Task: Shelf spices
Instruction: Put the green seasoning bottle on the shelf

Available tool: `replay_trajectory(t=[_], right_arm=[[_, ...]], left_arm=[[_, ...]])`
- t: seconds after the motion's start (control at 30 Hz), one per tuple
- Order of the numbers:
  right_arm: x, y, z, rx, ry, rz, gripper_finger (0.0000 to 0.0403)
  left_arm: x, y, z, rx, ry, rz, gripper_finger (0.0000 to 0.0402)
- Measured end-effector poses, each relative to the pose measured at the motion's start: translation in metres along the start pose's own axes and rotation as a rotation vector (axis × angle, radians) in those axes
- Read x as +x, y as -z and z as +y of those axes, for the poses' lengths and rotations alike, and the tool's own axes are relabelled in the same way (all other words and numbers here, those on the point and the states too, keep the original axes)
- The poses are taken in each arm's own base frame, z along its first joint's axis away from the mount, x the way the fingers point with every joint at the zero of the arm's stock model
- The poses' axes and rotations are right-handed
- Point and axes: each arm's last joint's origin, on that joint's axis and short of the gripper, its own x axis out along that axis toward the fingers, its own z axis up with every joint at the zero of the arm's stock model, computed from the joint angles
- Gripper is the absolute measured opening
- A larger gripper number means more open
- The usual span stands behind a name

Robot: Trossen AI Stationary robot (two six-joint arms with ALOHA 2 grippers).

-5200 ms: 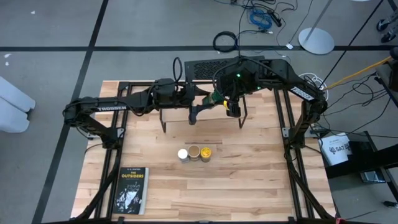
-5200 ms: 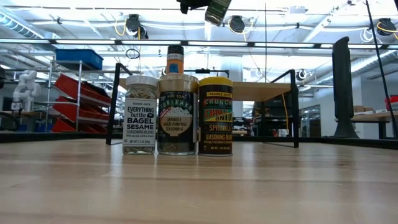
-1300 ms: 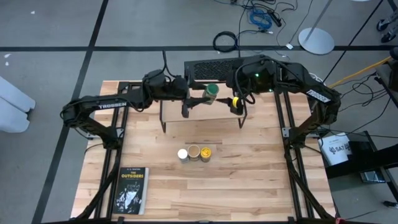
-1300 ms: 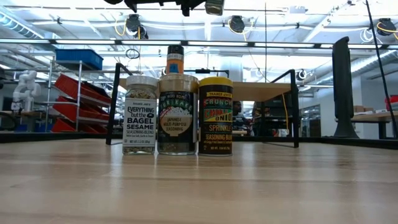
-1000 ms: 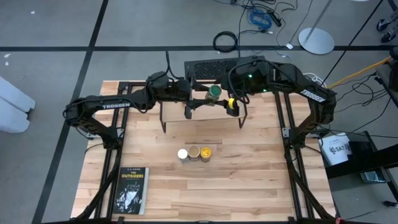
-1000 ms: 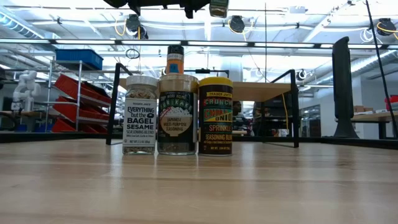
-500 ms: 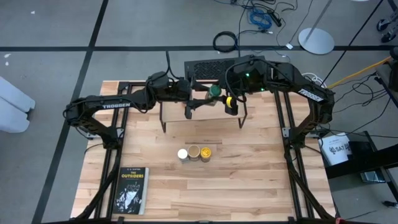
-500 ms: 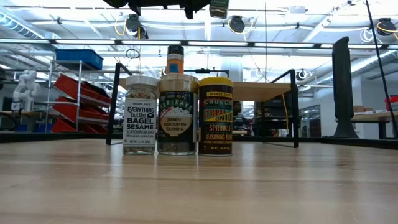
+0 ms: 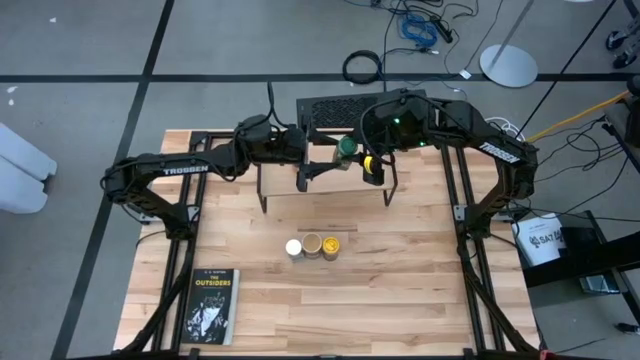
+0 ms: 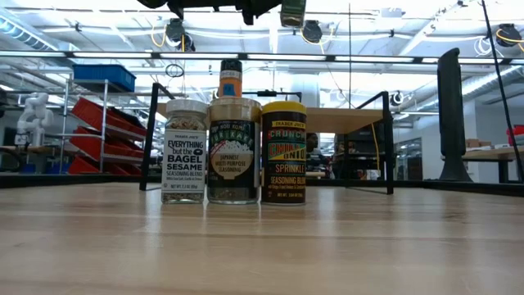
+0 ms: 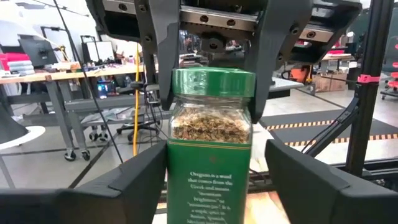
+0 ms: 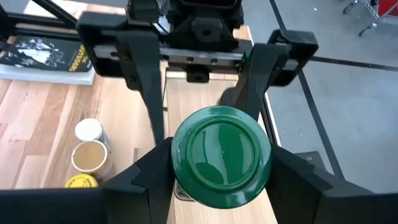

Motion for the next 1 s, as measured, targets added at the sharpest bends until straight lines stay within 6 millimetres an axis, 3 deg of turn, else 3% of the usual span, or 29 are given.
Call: replay_trajectory(t=[0.23,0.43,0.6,0.77,1.0], right_arm=[[0.000,0.002,0.001,-0.001,-0.008,0.024,0.0193],[0.000,0.004,-0.001,0.003,-0.034,0.033,0.0196],[0.001,0.008,-0.004,0.011,-0.040,0.067,0.0197],[0.007,0.009,-0.005,0.023,-0.074,0.081,0.0197],[0.027,0.011,-0.003,0.027,-0.117,0.141,0.0197]], left_arm=[[-0.006,-0.014,0.003,-0.023,0.000,0.129,0.0329],[-0.013,-0.057,0.006,0.023,-0.028,0.302,0.0331],[-0.018,-0.077,0.006,0.004,-0.020,0.379,0.0331],[-0.016,-0.071,0.006,-0.077,-0.022,0.444,0.0331],[0.007,-0.046,0.005,-0.095,-0.007,0.513,0.0331]])
